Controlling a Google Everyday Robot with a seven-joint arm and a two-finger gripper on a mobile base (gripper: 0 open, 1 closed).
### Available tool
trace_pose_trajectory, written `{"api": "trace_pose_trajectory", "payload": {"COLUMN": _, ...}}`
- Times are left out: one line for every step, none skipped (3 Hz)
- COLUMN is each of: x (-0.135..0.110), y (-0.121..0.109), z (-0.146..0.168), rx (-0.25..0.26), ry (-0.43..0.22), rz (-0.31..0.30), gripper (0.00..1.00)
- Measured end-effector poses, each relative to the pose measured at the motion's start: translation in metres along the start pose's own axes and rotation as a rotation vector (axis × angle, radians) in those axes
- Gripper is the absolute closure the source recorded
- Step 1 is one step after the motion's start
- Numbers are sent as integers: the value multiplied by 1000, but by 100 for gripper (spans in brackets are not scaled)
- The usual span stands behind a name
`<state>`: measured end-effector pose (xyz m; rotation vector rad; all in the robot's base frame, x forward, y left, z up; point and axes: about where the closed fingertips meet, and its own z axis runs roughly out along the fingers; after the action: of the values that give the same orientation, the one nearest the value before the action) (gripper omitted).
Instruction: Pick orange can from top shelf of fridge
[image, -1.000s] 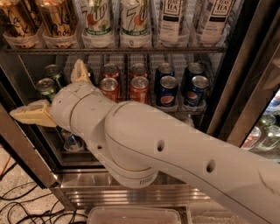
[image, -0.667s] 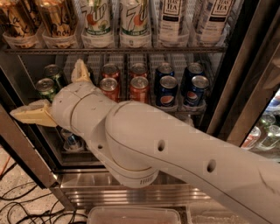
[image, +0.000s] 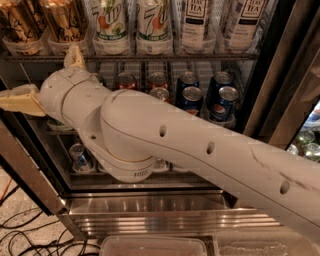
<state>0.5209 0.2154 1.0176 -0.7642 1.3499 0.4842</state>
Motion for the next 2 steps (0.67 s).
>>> {"api": "trace_pose_trajectory", "payload": {"x": 0, "y": 4, "z": 3, "rx": -9, "ry": -1, "rz": 0, "gripper": 0}}
{"api": "trace_pose_trajectory", "payload": {"x": -14, "y": -6, "z": 7, "rx": 73, "ry": -45, "rz": -12, "gripper": 0}}
